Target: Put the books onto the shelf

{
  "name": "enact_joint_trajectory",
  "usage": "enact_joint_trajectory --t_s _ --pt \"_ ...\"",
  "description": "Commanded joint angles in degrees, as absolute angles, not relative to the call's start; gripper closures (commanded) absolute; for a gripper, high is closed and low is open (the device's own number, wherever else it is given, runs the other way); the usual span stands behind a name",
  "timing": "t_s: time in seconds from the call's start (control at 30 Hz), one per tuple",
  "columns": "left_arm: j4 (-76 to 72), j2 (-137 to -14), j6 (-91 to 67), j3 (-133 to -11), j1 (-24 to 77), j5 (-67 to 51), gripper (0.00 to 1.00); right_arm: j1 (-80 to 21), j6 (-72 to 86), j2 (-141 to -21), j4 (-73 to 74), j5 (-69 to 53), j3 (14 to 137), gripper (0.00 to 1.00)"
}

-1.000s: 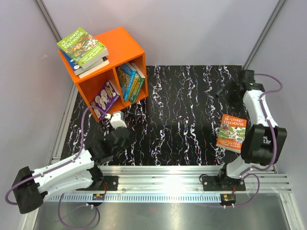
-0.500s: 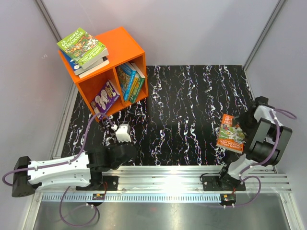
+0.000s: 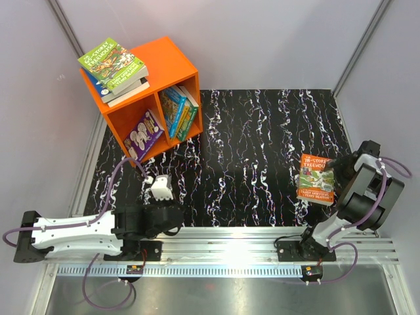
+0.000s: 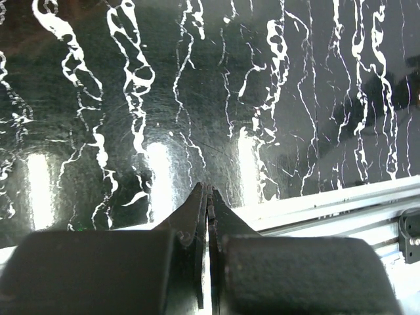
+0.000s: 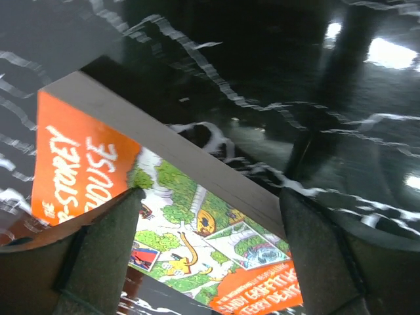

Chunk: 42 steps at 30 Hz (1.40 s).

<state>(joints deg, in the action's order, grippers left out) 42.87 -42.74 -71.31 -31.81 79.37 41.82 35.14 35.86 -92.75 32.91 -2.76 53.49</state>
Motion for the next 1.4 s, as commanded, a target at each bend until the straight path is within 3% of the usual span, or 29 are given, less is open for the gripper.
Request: enact_joint_trajectory --t_s 0.0,0.03,0.07,0.17,0.2,0.27,0.33,0.43,0.47,0.53,0.57,0.67,0.87,1.07,1.17,1.37 --pt "43.9 -41.6 -75.1 -33.1 79.9 46.0 1.00 31.4 33.6 -93.1 28.9 -6.5 49.4 0.14" --pt "43.5 -41.6 -75.1 -32.9 79.9 45.9 1.00 30.3 33.1 -93.1 28.6 -6.5 49.3 0.17" --pt "43.2 -41.7 -75.1 -32.8 79.9 45.9 1.00 28.8 32.8 -93.3 28.4 -6.3 49.3 0.35" --pt "42.3 -42.4 -75.1 -32.7 80.0 45.6 1.00 26.6 32.0 -94.3 27.1 -7.0 48.9 0.70" --pt "42.1 -42.7 -75.1 -32.8 80.0 45.4 1.00 26.4 31.2 -94.7 26.8 -7.3 48.5 0.87" --pt "42.0 -43.4 -75.0 -33.1 80.0 45.4 1.00 25.5 30.2 -94.3 26.5 -7.6 48.4 1.00" --pt "42.5 -44.2 -75.7 -33.7 80.0 45.6 0.97 24.4 30.3 -93.3 26.6 -8.0 48.1 1.00" --pt "40.7 -43.8 -75.1 -33.7 79.9 45.9 0.76 21.3 31.3 -90.4 27.2 -9.7 47.6 1.00" --pt "39.6 -43.4 -74.2 -33.5 80.0 46.2 0.60 20.1 32.1 -88.3 28.0 -10.2 47.9 1.00" --pt "35.2 -41.6 -70.2 -33.0 79.9 47.0 0.40 16.4 33.1 -85.8 29.3 -11.1 48.3 1.00" --pt "33.3 -41.0 -68.7 -32.9 80.0 47.5 0.23 15.1 34.4 -83.4 30.1 -12.0 49.1 1.00" --pt "24.0 -38.6 -60.0 -32.4 79.8 49.2 0.01 11.1 35.9 -78.9 32.3 -14.6 51.7 1.00" --pt "13.6 -38.8 -49.0 -34.1 74.4 46.9 0.01 4.8 36.6 -70.3 37.6 -23.4 56.0 1.00" --pt "-1.7 -43.7 -46.8 -33.3 49.8 7.0 0.01 0.4 41.0 -65.3 37.4 -33.7 57.0 1.00" --pt "-7.4 -52.4 -50.7 -36.1 39.0 -19.1 0.01 -1.3 41.7 -64.1 38.0 -38.2 60.0 1.00" --pt "-22.2 -68.1 -51.9 -42.6 34.5 -34.2 0.01 -3.6 49.1 -61.4 32.9 -48.3 62.7 1.00"
